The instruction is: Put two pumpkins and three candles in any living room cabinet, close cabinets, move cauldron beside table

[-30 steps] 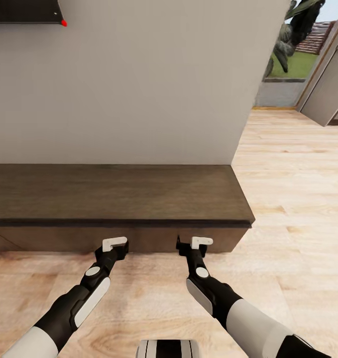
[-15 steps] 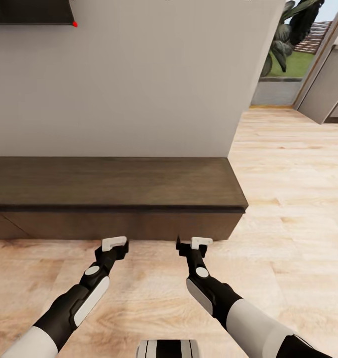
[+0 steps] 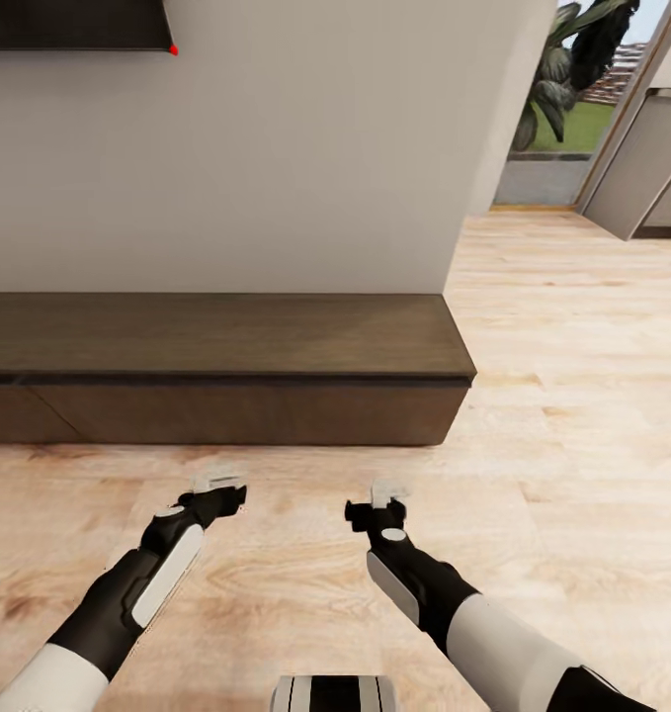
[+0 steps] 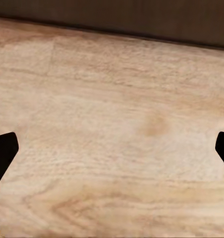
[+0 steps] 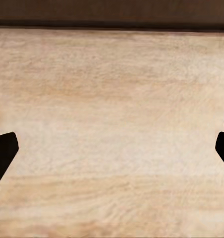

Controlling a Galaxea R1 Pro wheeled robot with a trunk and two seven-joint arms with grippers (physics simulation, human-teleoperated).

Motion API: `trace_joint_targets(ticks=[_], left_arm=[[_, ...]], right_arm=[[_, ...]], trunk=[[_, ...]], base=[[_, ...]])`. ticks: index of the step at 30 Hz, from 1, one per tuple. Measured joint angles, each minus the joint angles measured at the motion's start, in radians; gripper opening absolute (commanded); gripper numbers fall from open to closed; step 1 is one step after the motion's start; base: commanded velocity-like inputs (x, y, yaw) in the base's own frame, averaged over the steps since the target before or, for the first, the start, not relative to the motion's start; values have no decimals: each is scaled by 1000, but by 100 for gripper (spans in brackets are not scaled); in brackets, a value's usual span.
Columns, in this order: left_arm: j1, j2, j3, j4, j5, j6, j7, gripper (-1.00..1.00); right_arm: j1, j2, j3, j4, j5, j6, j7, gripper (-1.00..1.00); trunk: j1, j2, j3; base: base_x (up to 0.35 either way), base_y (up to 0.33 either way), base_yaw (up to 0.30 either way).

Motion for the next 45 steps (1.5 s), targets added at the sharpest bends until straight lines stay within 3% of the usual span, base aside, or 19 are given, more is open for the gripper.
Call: trace_joint_targets(ticks=[3,8,13,19,33,41,45], left_arm=[[0,-2,77,-38,1,128,-3,100],[0,-5,181,-64,1,311,-5,100],[0,-11,235,-118,2,436,-6,100],[0,-12,241,-146,6,471,-4,100],[0,-13,239,-139,9,478,-1,100],[0,-29,245,-131,10,478,1,100],[0,-31,246,-117,9,478,1,100]], right_arm=[[0,3,-23,-3,-25,83,-2,100],[0,4,-115,-4,-72,248,-3,100],[0,4,-190,-5,-79,352,-7,100],[0,5,-209,-6,-81,390,-9,100],[-2,2,-211,-78,-79,506,-6,100],[-2,3,-211,-104,-80,542,-5,100],[-2,2,-212,-130,-84,600,-6,100]], trunk=[[0,0,0],[0,0,0],[0,0,0],[-3,1,19],[-9,4,73],[-13,6,104],[-15,7,120]], base=[[-323,0,0],[-290,0,0],[-74,0,0],[-11,0,0],[0,0,0],[0,0,0],[0,0,0]])
